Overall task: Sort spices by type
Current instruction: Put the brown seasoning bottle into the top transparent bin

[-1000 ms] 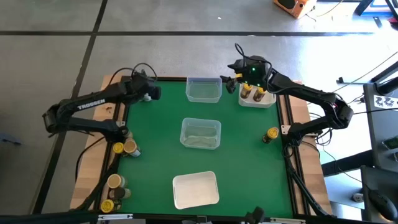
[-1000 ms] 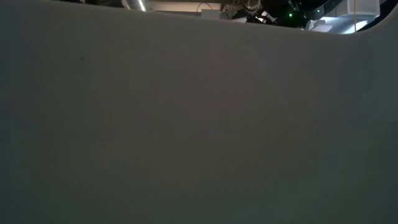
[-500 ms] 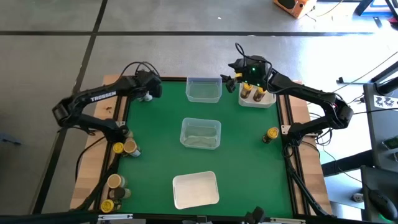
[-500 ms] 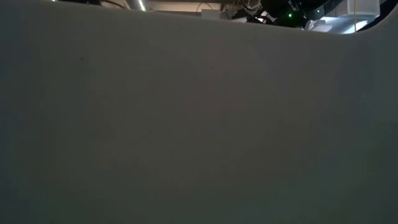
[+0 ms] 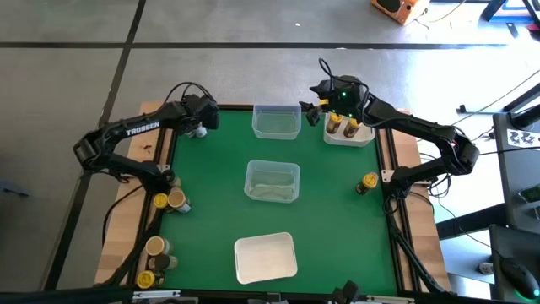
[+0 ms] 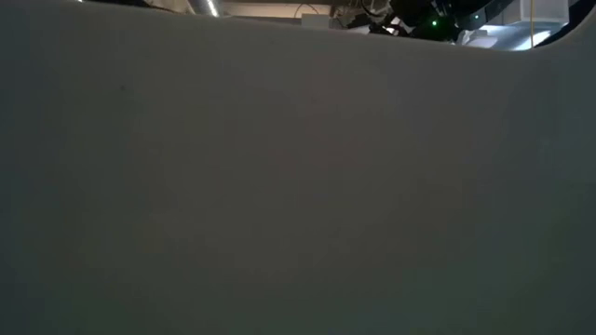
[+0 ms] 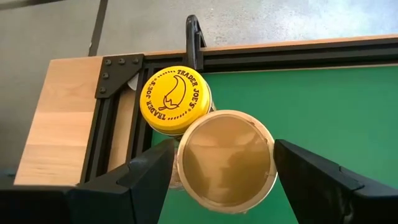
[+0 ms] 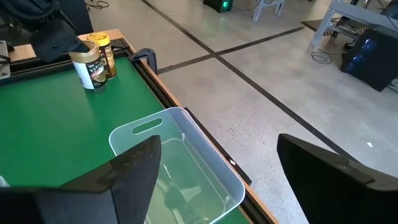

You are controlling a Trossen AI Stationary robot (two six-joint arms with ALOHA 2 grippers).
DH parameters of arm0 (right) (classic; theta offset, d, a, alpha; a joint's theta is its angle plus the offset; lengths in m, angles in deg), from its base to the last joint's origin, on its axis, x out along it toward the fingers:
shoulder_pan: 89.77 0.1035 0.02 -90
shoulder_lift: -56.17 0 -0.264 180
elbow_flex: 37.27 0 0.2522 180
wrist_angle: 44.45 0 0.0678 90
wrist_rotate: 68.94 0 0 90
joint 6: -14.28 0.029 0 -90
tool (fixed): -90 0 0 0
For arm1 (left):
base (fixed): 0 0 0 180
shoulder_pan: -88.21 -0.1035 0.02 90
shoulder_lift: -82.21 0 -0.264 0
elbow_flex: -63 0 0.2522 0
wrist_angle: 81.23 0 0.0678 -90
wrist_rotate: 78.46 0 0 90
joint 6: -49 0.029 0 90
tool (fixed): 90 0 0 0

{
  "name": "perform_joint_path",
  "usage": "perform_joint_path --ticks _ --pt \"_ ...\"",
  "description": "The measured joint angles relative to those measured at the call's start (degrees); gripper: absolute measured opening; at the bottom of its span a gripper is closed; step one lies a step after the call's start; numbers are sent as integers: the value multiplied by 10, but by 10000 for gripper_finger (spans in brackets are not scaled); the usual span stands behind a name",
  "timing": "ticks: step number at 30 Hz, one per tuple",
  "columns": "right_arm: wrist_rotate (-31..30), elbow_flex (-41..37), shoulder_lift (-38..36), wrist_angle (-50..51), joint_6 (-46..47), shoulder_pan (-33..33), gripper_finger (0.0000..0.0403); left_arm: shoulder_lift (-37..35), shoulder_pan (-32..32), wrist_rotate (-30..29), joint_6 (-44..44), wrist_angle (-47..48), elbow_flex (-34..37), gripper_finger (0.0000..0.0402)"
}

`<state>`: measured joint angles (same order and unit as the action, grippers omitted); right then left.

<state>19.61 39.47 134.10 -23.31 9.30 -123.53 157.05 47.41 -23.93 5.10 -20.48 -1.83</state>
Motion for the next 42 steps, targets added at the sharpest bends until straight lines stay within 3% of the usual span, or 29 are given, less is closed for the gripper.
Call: perform_joint_path --ticks 34,42 --pt "0 0 0 -4 0 0 319 -30 -3 22 22 -8 1 273" --pt "0 0 0 -4 0 0 319 -24 -3 42 21 -12 1 316"
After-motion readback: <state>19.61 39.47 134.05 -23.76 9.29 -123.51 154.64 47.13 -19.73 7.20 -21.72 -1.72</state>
